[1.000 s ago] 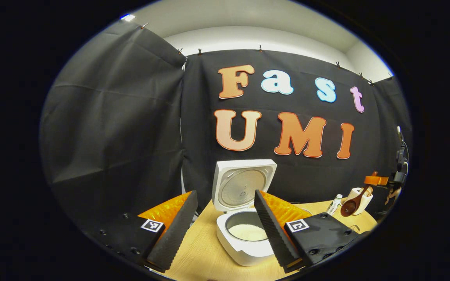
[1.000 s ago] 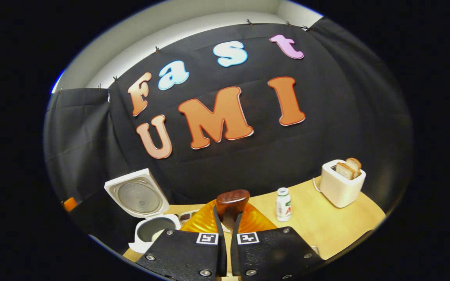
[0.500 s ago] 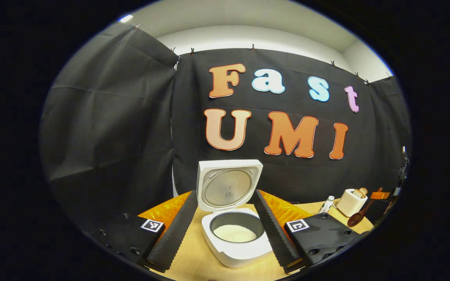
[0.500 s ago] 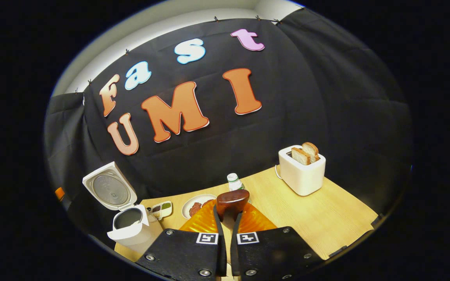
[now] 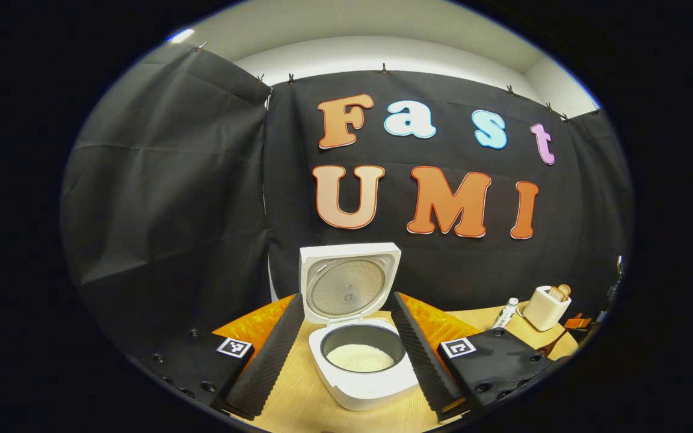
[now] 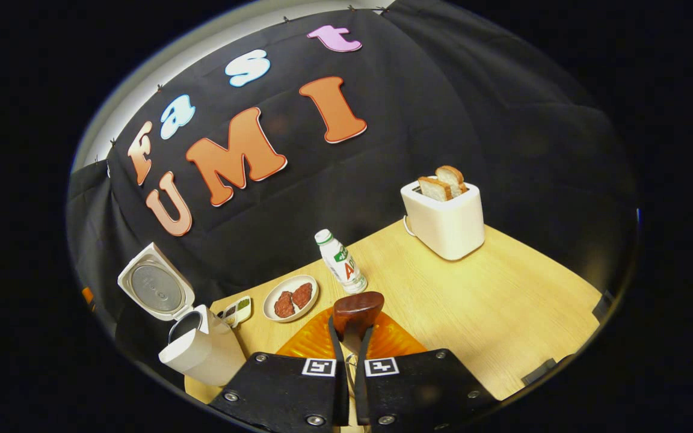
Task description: Close the left gripper, press the button to open the rice cooker; take a wooden spoon from the chopstick holder with the right hand, scoop a spoonful of rice and pour it into the rice cooker, then put the wooden spoon back into the chopstick holder.
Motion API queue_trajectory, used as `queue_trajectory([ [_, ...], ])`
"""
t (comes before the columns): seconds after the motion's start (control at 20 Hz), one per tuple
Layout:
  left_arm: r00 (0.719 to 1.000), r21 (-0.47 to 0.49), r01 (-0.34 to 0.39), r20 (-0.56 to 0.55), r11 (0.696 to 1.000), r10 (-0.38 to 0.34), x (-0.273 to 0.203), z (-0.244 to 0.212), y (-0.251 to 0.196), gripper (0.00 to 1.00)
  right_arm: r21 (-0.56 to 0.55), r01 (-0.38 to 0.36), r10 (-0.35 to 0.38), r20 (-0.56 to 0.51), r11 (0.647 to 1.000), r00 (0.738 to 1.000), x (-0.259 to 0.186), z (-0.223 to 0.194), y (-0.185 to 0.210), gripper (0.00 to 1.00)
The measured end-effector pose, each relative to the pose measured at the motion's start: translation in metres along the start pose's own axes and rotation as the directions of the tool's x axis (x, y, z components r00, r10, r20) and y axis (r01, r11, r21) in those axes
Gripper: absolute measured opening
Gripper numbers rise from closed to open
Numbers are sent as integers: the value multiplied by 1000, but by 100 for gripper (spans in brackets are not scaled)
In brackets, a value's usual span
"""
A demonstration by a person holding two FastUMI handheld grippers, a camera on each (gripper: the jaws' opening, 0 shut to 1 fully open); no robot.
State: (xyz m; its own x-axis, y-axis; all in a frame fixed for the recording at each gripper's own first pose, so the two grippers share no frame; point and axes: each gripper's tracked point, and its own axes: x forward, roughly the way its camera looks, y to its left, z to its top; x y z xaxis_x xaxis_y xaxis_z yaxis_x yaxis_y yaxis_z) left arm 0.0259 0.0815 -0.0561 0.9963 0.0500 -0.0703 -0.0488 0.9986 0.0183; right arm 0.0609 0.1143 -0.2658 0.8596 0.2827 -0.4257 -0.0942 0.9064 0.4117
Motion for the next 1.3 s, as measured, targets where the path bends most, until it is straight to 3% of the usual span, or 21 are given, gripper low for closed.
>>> queue_trajectory([
  [0.45,999,8,-37,10,999,37,-8,7,1,98,103,7,-1,-54,995,999,18,-31,-24,5],
  [0.7,999,-3,-34,4,999,34,-6,5,1,98,174,66,-56,-62,983,997,11,-29,-39,23],
  [0.85,999,-8,-37,-8,999,37,-1,3,1,98,163,105,-96,-67,981,993,2,-25,-47,40],
  [0.9,999,-17,-32,-6,999,32,1,5,0,99,146,134,-125,-73,980,989,-1,-27,-53,57],
  [0.95,1000,-28,-27,-3,999,27,4,9,-1,99,116,157,-151,-64,981,986,-4,-23,-57,67],
  [1.0,1000,-35,-8,1,999,8,7,11,-4,99,81,182,-179,-49,980,983,-8,-16,-61,87],
  [1.05,1000,-33,-1,13,999,2,11,17,-6,98,51,201,-199,-35,978,979,-11,-8,-63,94],
  [1.3,999,-17,38,24,999,-37,51,42,-16,98,-83,267,-264,49,960,963,-43,41,-54,95],
])
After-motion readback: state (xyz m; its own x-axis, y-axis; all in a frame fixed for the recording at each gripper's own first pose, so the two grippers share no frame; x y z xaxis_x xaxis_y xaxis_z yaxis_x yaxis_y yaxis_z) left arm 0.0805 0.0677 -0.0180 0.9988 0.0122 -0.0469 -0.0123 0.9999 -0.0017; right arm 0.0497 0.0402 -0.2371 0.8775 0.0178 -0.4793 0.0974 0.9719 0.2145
